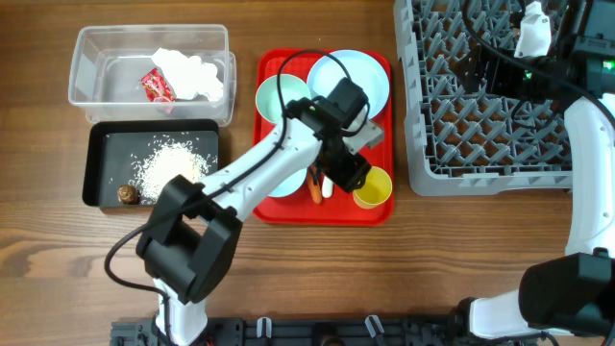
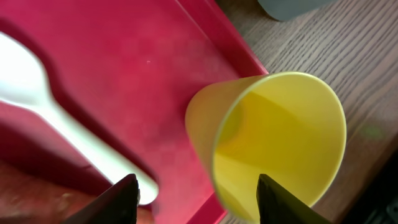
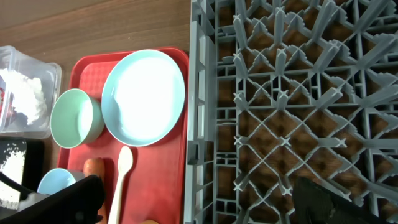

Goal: Sort waste into correct bins and load items into the dishwasher rack
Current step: 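Reach the left gripper to the yellow cup and grasp it, then lift the yellow cup and hand it to the right gripper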

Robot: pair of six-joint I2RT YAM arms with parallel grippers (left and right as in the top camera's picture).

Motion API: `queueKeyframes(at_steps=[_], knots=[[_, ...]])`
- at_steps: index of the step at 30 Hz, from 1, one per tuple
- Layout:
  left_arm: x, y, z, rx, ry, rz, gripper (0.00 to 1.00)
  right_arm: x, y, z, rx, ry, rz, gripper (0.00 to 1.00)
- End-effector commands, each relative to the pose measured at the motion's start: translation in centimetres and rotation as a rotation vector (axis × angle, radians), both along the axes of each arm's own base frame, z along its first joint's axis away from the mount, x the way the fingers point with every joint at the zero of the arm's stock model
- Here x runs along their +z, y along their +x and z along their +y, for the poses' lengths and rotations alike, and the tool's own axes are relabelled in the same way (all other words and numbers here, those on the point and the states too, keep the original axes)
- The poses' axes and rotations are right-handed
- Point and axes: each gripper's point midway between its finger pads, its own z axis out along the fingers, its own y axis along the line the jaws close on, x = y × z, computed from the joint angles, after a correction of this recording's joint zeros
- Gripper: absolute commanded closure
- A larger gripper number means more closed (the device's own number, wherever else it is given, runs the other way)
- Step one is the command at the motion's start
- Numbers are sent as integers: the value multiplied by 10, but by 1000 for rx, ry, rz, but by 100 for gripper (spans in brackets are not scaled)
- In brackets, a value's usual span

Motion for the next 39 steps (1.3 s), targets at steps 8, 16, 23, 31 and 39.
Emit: queueKeyframes(at_steps=[8, 16, 23, 31, 39], knots=[[-25, 5, -5, 85, 116, -48, 76, -3, 1, 4, 7, 21, 12, 0], [-18, 14, 1, 174, 103, -41, 96, -3, 1, 4, 10, 19, 11, 0], [23, 39, 5, 290, -15, -47, 96, -3, 1, 4, 11, 19, 10, 0], [104, 62, -3, 256, -515, 154, 96, 11, -2, 34, 198, 121, -65, 0], [206, 71, 23, -44, -1065, 220, 96, 70, -5, 86, 492, 408, -312, 0]])
